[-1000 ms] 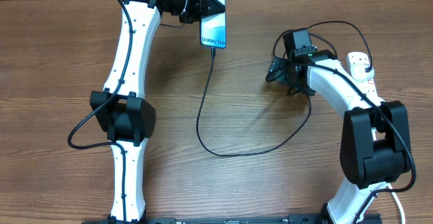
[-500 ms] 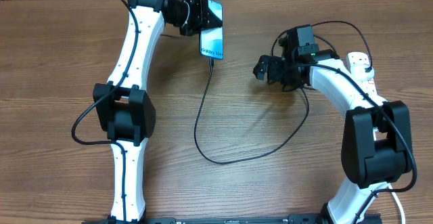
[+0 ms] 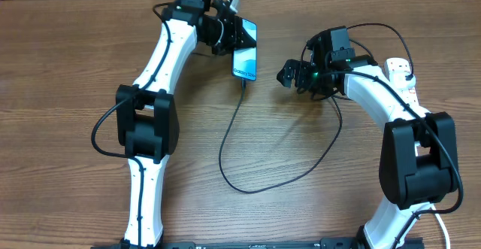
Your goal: Plug charger to phone and switch on socket
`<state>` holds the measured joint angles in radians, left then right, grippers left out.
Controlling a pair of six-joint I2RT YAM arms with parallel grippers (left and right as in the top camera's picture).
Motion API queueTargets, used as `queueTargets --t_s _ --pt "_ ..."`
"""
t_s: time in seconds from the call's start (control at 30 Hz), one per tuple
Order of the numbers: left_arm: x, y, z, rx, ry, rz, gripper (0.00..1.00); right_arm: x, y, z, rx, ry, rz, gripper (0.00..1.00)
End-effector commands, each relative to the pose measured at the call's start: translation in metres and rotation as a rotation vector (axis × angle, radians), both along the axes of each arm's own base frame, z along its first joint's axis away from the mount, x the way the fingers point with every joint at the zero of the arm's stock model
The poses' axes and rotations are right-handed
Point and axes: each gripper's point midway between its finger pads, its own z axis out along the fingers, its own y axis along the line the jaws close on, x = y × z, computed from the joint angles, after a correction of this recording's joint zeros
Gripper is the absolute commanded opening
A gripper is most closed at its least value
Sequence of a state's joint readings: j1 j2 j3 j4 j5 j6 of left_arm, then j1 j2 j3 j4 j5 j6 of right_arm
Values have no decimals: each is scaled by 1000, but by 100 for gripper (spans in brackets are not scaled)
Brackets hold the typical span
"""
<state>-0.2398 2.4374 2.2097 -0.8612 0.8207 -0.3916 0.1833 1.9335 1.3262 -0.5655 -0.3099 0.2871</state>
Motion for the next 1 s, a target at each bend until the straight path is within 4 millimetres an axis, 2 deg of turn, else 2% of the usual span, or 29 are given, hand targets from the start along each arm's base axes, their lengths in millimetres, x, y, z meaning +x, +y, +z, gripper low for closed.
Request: queueTargets --t_s 0.0,0.67,0.97 --pt "-5 -7 -9 -15 30 4 5 11 -1 25 31 -51 -35 100" --pt "-22 -14 -57 -16 153 47 4 13 -1 26 41 -53 -54 100" --pt "-31 -31 -68 -22 159 34 4 13 -1 26 41 -53 -54 100"
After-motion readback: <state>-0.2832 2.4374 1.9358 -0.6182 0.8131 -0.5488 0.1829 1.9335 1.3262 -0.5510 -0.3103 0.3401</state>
